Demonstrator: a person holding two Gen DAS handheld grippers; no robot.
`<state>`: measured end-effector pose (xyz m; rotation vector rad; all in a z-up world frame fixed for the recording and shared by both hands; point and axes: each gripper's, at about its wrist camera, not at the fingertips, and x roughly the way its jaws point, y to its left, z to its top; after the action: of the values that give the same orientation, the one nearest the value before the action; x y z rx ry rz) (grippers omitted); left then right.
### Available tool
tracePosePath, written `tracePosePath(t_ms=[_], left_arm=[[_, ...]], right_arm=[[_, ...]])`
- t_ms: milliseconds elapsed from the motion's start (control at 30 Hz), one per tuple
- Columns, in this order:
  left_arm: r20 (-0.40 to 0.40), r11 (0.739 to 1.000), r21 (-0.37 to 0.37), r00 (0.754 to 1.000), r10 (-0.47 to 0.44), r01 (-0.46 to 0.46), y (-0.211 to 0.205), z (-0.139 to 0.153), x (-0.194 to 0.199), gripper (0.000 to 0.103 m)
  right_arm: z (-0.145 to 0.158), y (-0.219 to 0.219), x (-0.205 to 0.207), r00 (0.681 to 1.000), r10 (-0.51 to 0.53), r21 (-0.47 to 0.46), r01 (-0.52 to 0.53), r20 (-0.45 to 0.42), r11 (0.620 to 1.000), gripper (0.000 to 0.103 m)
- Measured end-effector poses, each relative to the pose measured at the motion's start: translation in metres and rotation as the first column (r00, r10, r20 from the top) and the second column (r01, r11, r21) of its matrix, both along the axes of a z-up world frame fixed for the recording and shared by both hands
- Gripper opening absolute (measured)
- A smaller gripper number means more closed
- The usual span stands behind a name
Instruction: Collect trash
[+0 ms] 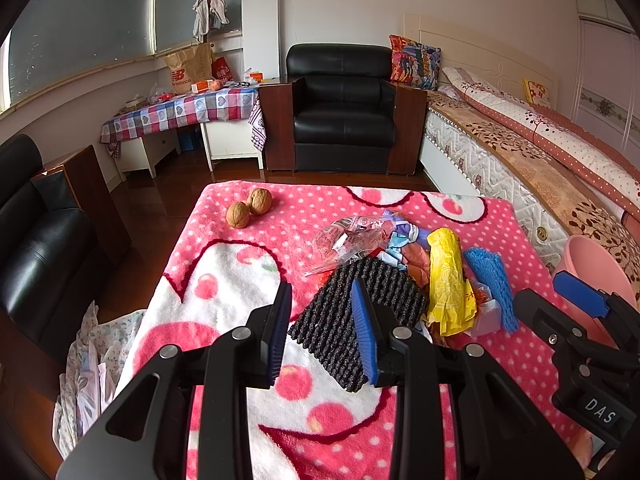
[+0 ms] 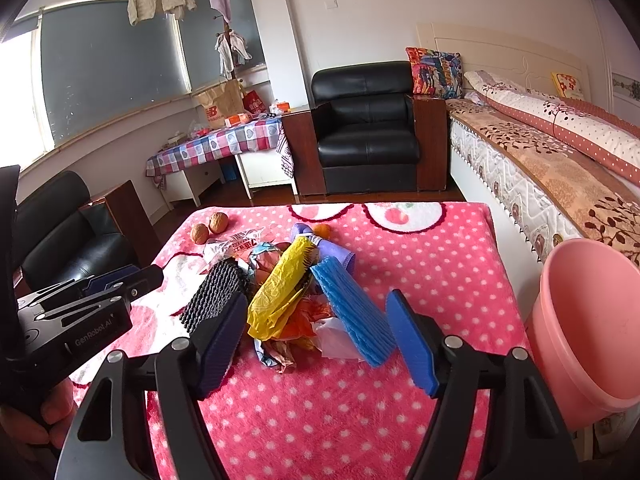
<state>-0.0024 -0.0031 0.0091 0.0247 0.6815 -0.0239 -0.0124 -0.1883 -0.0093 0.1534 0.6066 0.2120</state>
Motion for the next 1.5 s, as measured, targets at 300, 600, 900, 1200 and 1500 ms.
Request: tracePosePath(t_ms=[300, 600, 900, 1200, 1500], left_arm=[[0.010, 1.000, -0.022, 1.000, -0.021, 0.021, 0.004, -0.003, -0.006, 0.031], [-0.019, 0.989, -0.131, 0.997, -0.069, 0.066, 0.023, -0.012, -0.012, 0.031], [-0.042, 0.967, -0.134, 0.973, -0.225, 0.218, 0.001, -0.027, -0.017, 0.032], [-0.086, 0.971, -0.003, 0.968, -0.237, 0.238, -0.024, -0.047, 0.000, 0.032], [-0.110, 0.977, 0.019, 0.971, -0.211, 0.214, -0.023, -0.058, 0.011, 0.031]], right_arm=[[-0.004, -0.003, 0.000, 1.000, -0.002, -0.003, 0.002, -0.018, 1.000, 0.068], [-0.008, -0.004, 0.003, 0.999, 0.003, -0.006, -0.003, -0.038, 1.000, 0.068], [-0.018, -0.009, 0.012, 0.997, 0.009, -0.008, -0.009, -0.081, 1.000, 0.066], [-0.024, -0.014, 0.029, 0.993, 0.046, 0.003, -0.046, -0.111, 0.999, 0.065], [-0.034, -0.012, 0.050, 0.985, 0.086, 0.015, -0.085, -0.149, 0.996, 0.044]])
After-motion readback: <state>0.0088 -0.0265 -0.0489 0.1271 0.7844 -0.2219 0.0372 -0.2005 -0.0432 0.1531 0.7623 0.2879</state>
